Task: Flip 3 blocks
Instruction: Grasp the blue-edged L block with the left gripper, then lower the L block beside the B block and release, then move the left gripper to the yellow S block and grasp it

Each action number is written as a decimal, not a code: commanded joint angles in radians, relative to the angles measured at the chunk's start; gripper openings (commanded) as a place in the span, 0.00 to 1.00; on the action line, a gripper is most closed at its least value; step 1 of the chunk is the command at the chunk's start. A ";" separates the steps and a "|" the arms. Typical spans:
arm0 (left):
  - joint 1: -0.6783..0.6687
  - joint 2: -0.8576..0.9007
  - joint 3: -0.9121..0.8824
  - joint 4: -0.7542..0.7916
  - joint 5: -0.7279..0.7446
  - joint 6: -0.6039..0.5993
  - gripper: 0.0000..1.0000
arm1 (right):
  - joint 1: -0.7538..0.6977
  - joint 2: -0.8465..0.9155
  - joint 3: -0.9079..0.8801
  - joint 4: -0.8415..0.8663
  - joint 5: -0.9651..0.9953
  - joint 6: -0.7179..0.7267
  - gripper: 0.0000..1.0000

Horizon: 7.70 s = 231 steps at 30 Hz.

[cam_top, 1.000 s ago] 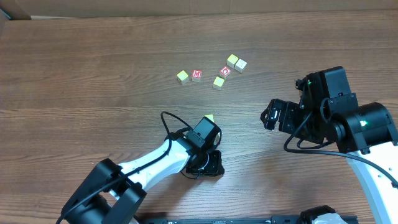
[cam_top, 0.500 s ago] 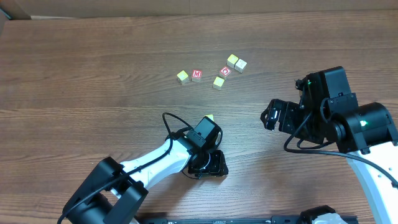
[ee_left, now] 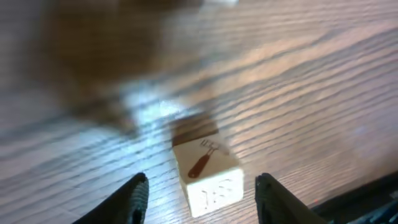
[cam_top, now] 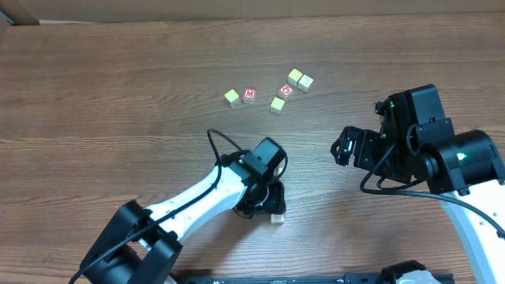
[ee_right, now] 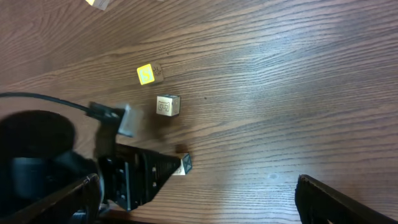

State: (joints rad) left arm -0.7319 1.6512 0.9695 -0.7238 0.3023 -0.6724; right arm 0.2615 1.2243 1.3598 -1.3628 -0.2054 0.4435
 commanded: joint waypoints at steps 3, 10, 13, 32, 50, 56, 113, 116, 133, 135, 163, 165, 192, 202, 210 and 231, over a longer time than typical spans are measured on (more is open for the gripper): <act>-0.002 -0.028 0.100 -0.006 -0.110 0.135 0.74 | -0.004 0.001 0.021 0.003 0.003 -0.006 1.00; 0.020 0.010 0.100 0.043 -0.157 0.278 0.76 | -0.004 0.001 0.021 -0.005 0.003 -0.029 1.00; 0.039 0.037 0.100 0.070 -0.156 0.327 0.76 | -0.004 0.001 0.021 -0.017 0.003 -0.029 1.00; 0.071 0.214 0.102 0.211 -0.120 0.381 0.54 | -0.004 0.001 0.021 -0.039 0.002 -0.029 0.83; 0.074 0.216 0.206 0.063 -0.139 0.303 0.12 | -0.004 0.001 0.021 -0.039 0.002 -0.028 0.78; 0.094 0.213 0.430 -0.306 -0.260 0.190 0.04 | -0.004 0.001 0.021 -0.039 0.002 -0.029 0.79; -0.148 -0.183 -0.282 0.188 -0.257 -0.301 0.10 | -0.002 0.001 0.021 -0.065 -0.024 -0.055 0.79; -0.148 -0.179 -0.282 0.200 -0.257 -0.301 0.09 | -0.002 0.001 0.021 -0.065 -0.024 -0.055 0.79; -0.148 -0.179 -0.282 0.204 -0.257 -0.301 0.18 | -0.002 0.001 0.021 -0.065 -0.024 -0.055 0.79; -0.148 -0.179 -0.282 0.204 -0.257 -0.301 0.20 | -0.002 0.001 0.021 -0.066 -0.024 -0.055 0.79; -0.142 -0.285 -0.280 0.198 -0.294 -0.290 0.38 | -0.002 0.001 0.021 -0.073 -0.024 -0.055 0.79; -0.142 -0.320 -0.280 0.188 -0.294 -0.289 0.38 | -0.002 0.001 0.021 -0.073 -0.024 -0.055 0.79; -0.029 -0.206 -0.280 0.077 -0.229 -0.267 0.04 | -0.002 0.001 0.021 -0.075 -0.024 -0.055 0.79; -0.029 -0.186 -0.280 0.132 -0.193 -0.254 0.04 | -0.002 0.001 0.021 -0.074 -0.024 -0.055 0.79; -0.029 -0.186 -0.280 0.137 -0.179 -0.251 0.04 | -0.002 0.001 0.021 -0.073 -0.024 -0.055 0.79; -0.030 -0.186 -0.280 0.161 -0.150 -0.322 0.04 | -0.002 0.001 0.021 -0.076 -0.024 -0.055 0.79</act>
State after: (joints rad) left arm -0.7650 1.4582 0.6922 -0.5671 0.1234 -0.9661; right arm 0.2619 1.2243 1.3598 -1.4399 -0.2287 0.3916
